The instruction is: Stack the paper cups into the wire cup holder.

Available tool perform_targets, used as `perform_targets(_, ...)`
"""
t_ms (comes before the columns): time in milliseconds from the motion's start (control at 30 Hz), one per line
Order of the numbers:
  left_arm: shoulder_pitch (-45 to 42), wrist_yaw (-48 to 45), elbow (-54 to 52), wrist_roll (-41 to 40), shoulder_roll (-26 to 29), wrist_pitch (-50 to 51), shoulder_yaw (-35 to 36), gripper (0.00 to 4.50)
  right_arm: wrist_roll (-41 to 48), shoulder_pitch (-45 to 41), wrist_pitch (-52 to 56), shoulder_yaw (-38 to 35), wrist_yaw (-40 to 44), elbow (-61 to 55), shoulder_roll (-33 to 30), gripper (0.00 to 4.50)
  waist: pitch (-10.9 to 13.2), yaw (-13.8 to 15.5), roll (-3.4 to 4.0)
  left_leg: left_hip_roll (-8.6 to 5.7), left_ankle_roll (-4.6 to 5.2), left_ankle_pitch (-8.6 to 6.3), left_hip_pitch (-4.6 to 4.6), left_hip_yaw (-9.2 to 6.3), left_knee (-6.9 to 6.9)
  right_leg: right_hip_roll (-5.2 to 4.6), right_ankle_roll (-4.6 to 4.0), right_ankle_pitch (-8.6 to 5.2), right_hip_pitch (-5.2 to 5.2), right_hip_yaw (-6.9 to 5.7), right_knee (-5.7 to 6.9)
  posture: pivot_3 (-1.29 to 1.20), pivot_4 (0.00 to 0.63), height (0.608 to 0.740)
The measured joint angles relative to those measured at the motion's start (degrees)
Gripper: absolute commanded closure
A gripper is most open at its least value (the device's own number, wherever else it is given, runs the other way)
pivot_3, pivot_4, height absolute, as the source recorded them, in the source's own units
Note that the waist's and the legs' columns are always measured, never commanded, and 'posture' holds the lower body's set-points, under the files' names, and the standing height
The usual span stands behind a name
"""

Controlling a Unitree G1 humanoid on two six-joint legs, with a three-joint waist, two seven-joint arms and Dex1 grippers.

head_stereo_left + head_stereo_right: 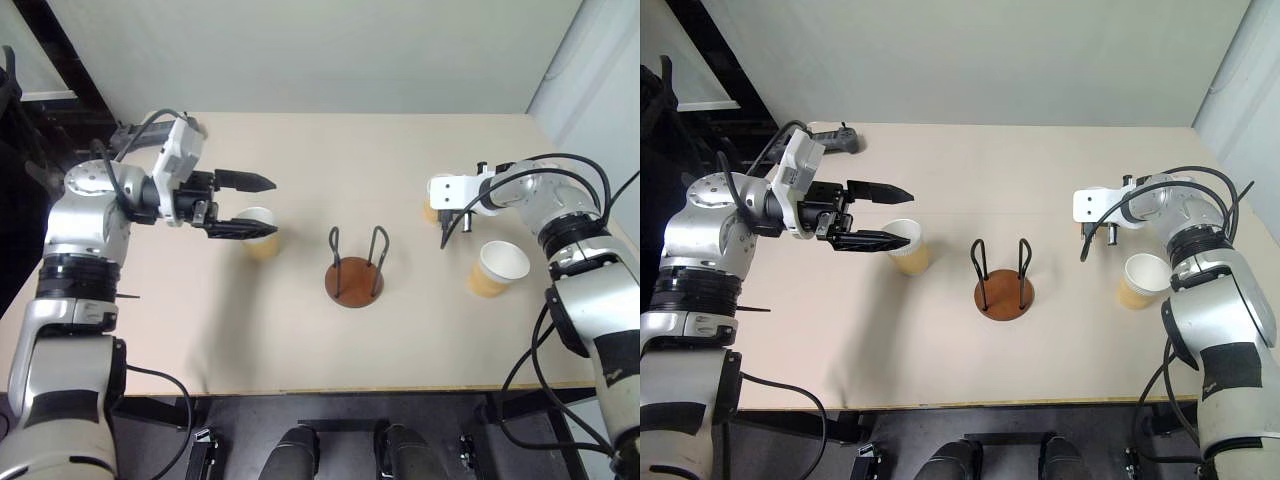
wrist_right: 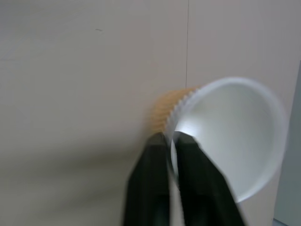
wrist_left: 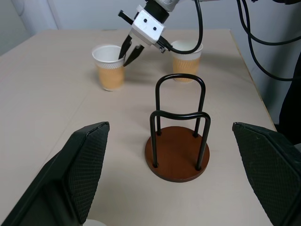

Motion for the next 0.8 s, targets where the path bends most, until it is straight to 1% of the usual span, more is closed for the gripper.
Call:
perform_targets(200,0.01,-0.01,-0.86,-0.1,-0.56,0.29,-0.04,0.0,-0.28,-0.98,-0.07,0.0,1.44,0.0,-0.06,4.45,0.0,0.03,0.0,0.0,0.01,0.01,0.0,0.0,0.0,0.0,0.0,0.0,0.01,0.0,0.01,0.0,0.15,0.74)
perform_targets(300,0.05,-0.05,-2.55,-0.16,-1.03,1.29,-0.05,0.0,-0.18,-1.24,-0.25,0.0,3.94,-0.32,-0.25,4.45,0.0,0.04,0.0,0.0,0.01,0.01,-0.01,0.01,0.01,0.0,0.0,0.0,0.01,0.0,-0.01,0.0,0.15,0.74)
perform_targets(433,0.59,-0.11,-5.03,-1.2,-0.91,2.88,-0.67,0.0,2.27,-1.76,-0.32,-0.71,12.79,-3.22,-1.72,4.45,0.03,0.03,0.05,0.0,0.02,0.01,-0.02,0.03,0.0,0.0,-0.01,-0.01,0.0,0.0,-0.02,0.0,0.15,0.74)
perform_targets(533,2.05,-0.14,-5.65,-1.84,-0.48,2.98,-1.97,0.0,5.51,-4.04,0.62,-1.95,20.26,-8.65,-3.17,4.45,0.06,-0.11,0.1,0.02,0.02,0.01,-0.02,0.04,0.0,0.02,-0.03,-0.02,0.0,-0.01,-0.01,0.0,0.15,0.74)
perform_targets(600,2.71,-0.15,-5.63,-2.18,-0.46,2.81,-2.79,0.0,7.91,-5.12,2.67,-3.5,24.96,-14.34,-4.35,4.45,0.06,-0.2,0.1,0.03,0.02,0.01,-0.01,0.04,0.0,0.04,-0.05,-0.04,0.0,-0.01,-0.01,0.0,0.15,0.74)
perform_targets(700,2.97,-0.15,-5.54,-2.66,-0.17,1.37,-3.71,0.0,11.19,-5.6,6.83,-4.96,30.78,-23.24,-5.16,4.45,0.06,-0.31,0.1,0.03,0.02,0.03,0.0,0.04,0.0,0.04,-0.06,-0.04,0.01,-0.01,-0.01,0.0,0.15,0.74)
perform_targets(800,3.35,-0.15,-5.04,-2.65,-0.04,-0.28,-4.32,0.0,13.57,-5.52,11.35,-5.57,34.69,-31.32,-5.87,4.45,0.06,-0.42,0.1,0.03,0.02,0.08,0.0,0.03,0.01,0.04,-0.07,-0.05,0.01,-0.01,0.01,0.0,0.15,0.74)
